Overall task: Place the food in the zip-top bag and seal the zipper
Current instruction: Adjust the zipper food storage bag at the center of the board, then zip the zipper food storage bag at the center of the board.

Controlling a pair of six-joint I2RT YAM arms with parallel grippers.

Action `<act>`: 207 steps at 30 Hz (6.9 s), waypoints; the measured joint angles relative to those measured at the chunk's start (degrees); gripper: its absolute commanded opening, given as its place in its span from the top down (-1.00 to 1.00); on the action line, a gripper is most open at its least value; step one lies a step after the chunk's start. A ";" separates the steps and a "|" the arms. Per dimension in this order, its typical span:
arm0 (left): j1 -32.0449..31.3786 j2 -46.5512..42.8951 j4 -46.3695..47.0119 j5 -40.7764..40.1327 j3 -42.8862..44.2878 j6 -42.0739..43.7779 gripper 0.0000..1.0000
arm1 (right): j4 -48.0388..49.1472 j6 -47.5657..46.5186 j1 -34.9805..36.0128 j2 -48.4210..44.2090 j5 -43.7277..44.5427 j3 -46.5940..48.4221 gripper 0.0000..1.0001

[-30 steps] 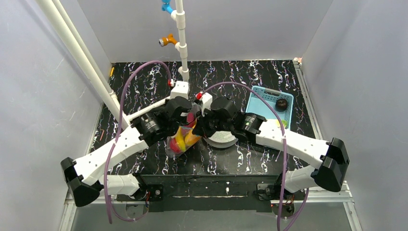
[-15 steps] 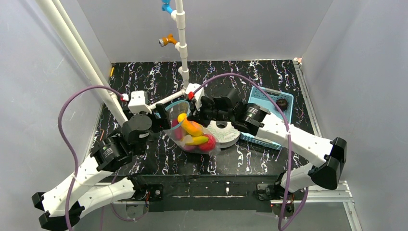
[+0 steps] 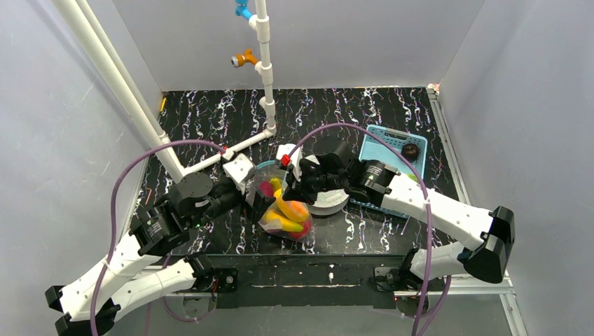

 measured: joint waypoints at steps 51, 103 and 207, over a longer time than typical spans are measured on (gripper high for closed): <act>-0.02 4.69 8.55 10.48 -7.38 3.45 1.00 | 20.17 16.82 -0.61 -10.27 8.82 -17.46 0.19; 13.38 18.10 1.16 33.64 4.14 3.02 1.00 | 25.13 23.50 -13.04 -9.78 -18.83 -20.16 0.26; 13.18 11.22 -10.82 19.48 3.06 -0.21 1.00 | 15.24 44.16 -18.32 -33.72 25.35 -35.96 0.97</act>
